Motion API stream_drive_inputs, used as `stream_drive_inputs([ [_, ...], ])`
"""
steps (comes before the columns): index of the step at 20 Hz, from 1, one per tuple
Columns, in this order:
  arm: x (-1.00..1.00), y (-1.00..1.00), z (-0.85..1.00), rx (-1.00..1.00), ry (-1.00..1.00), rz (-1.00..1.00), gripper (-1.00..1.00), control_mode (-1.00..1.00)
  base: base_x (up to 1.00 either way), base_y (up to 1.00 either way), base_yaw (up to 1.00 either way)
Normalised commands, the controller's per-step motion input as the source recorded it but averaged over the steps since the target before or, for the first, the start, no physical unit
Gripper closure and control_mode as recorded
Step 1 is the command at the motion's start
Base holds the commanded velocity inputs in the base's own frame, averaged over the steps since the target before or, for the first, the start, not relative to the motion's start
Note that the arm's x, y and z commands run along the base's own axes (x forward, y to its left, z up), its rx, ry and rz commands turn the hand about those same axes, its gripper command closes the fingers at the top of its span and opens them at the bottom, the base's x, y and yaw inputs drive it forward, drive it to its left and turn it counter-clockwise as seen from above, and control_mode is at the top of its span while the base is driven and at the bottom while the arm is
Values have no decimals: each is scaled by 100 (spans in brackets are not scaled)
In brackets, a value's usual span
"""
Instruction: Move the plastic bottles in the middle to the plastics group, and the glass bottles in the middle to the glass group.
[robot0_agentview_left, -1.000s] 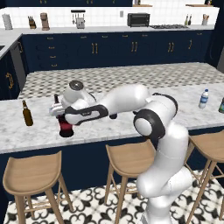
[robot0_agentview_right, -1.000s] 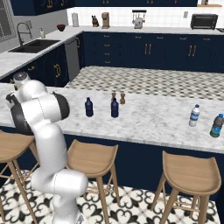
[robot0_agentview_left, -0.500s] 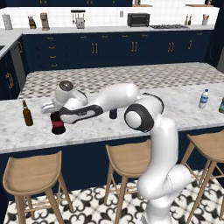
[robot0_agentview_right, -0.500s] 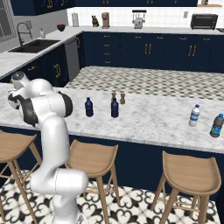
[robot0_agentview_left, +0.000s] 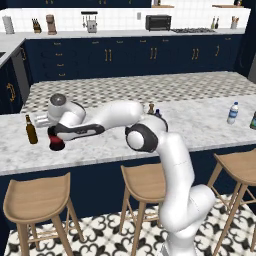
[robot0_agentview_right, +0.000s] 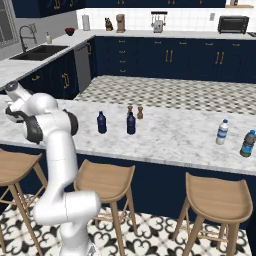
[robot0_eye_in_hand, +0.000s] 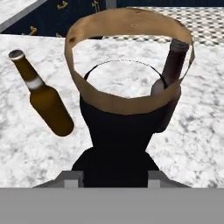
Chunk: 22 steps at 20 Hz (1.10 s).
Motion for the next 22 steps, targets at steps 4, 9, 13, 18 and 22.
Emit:
stream_drive_inputs([
  [4,10,-3,-14,0,0,-15,100,-100,0,0,0],
  [9,1,-18,-40,1,-6,-9,100,-100,0,0,0],
  [13,22,0,-3,6,-14,0,100,-100,0,0,0],
  [18,44,0,-7,6,-6,0,100,-100,0,0,0],
  [22,48,1,-6,2,-1,0,100,-100,0,0,0],
])
